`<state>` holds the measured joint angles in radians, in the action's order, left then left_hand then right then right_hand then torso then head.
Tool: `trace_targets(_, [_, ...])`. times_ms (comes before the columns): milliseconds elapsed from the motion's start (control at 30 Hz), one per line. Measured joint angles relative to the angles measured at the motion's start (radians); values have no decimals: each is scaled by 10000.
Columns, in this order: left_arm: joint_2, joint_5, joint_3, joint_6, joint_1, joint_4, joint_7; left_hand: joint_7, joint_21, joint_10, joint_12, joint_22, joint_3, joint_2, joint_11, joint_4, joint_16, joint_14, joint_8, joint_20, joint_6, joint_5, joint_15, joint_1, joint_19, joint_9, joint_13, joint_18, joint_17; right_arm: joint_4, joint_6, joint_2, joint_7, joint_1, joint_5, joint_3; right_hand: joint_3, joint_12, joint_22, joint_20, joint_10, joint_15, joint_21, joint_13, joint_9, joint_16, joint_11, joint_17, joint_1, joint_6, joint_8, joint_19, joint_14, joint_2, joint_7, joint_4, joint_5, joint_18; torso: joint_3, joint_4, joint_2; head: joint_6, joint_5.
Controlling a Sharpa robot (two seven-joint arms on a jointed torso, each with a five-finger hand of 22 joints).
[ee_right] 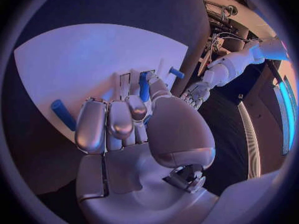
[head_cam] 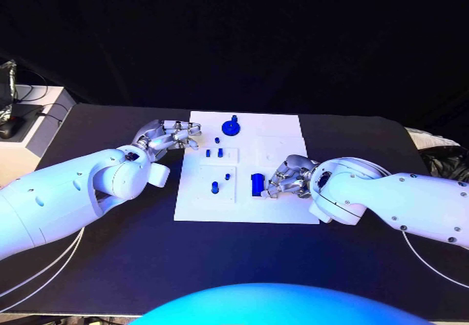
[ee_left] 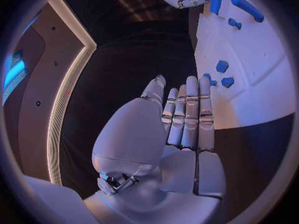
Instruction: Assemble the parts on the task board
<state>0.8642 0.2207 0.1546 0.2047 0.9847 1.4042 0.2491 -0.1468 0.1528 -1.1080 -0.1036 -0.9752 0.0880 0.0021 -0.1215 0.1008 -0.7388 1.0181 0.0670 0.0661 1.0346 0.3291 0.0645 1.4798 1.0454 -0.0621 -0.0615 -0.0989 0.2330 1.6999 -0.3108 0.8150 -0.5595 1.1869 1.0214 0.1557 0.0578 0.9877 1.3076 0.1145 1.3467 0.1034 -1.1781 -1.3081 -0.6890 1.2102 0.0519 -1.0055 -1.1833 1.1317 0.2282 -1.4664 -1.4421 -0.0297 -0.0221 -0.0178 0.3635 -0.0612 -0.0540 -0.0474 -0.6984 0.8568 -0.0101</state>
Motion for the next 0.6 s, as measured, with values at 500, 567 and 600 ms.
trace_targets(500, [0,0,0,0,-19,-4,-5,0,0,0,0,-22,0,0,0,0,0,0,0,0,0,0,0,0,0,0,0,-1,1,102,-82,111,25,-39,25,2,70,0,-2,-1,41,-1,1,2,-10,0,35,6,28,0,38,1,0,48,0,-37,-1,1,9,3,11,10,-12])
trace_targets(567, [-1,0,0,-1,-21,-4,-5,0,0,0,0,-21,0,0,0,0,0,0,0,0,0,0,0,0,0,0,0,0,1,164,-103,185,54,-41,11,2,85,0,-2,-1,41,0,1,2,-10,0,35,22,30,0,37,1,0,46,0,-23,-1,1,12,5,11,0,-13])
trace_targets(600, [-1,0,0,-1,-22,-4,-5,0,0,0,0,-22,0,0,0,0,0,0,0,0,0,0,0,0,0,0,0,0,2,196,-116,226,72,-41,1,2,117,0,-2,-1,41,0,1,2,-10,0,35,32,34,0,37,1,0,42,0,9,-1,0,13,5,11,-7,-14])
